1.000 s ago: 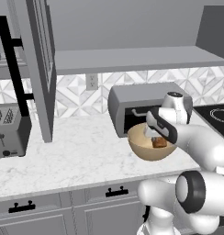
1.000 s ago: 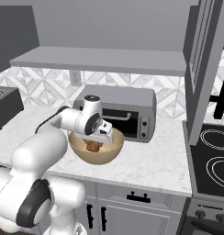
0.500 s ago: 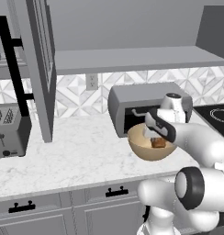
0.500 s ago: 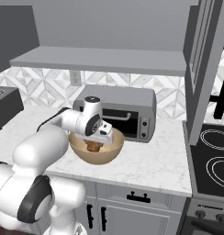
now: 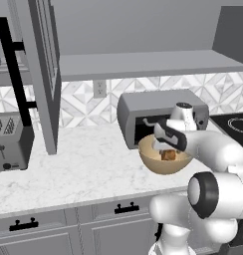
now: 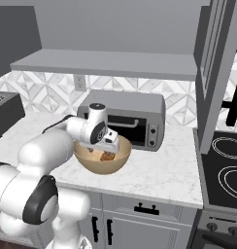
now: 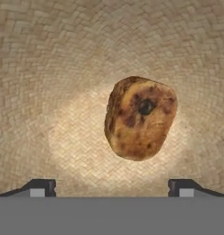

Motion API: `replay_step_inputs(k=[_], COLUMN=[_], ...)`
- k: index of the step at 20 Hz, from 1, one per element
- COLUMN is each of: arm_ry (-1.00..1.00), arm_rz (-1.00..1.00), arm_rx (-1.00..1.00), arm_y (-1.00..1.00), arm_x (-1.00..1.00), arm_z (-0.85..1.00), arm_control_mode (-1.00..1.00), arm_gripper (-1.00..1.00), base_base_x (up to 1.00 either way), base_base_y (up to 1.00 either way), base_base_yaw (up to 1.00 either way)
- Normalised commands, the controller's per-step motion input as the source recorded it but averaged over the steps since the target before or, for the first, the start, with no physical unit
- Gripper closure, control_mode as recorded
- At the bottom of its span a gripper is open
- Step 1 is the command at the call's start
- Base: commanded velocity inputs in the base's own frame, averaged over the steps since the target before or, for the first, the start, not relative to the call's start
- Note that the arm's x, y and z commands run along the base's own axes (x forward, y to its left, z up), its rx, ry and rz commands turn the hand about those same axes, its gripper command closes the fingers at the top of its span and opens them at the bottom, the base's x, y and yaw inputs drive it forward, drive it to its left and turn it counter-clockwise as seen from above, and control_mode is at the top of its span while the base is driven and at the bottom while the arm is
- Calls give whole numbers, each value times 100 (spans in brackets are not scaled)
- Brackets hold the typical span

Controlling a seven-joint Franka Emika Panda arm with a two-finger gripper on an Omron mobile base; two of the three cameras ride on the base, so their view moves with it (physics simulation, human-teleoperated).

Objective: Open the cabinet, pick up the bread from the cabinet and place it in the basket. Then move the basket to the dining counter.

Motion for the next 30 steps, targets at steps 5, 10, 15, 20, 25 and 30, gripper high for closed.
replay_step_inputs(k=[5,10,15,20,25,30], arm_ry=[0,0,0,0,0,3], arm_rz=[0,0,0,2,13,16], arm_rx=[0,0,0,-2,-12,-20], arm_y=[0,0,-4,15,20,25], arm_x=[-16,-50,-83,-87,-63,-18], arm_z=[34,54,36,17,22,26], arm_control_mode=[-100,-100,-100,-100,-100,-100], arm_gripper=[-100,-100,-100,-100,-100,-100], base_base_x=[0,0,0,0,0,0], base_base_y=[0,0,0,0,0,0], base_base_yaw=[0,0,0,0,0,0])
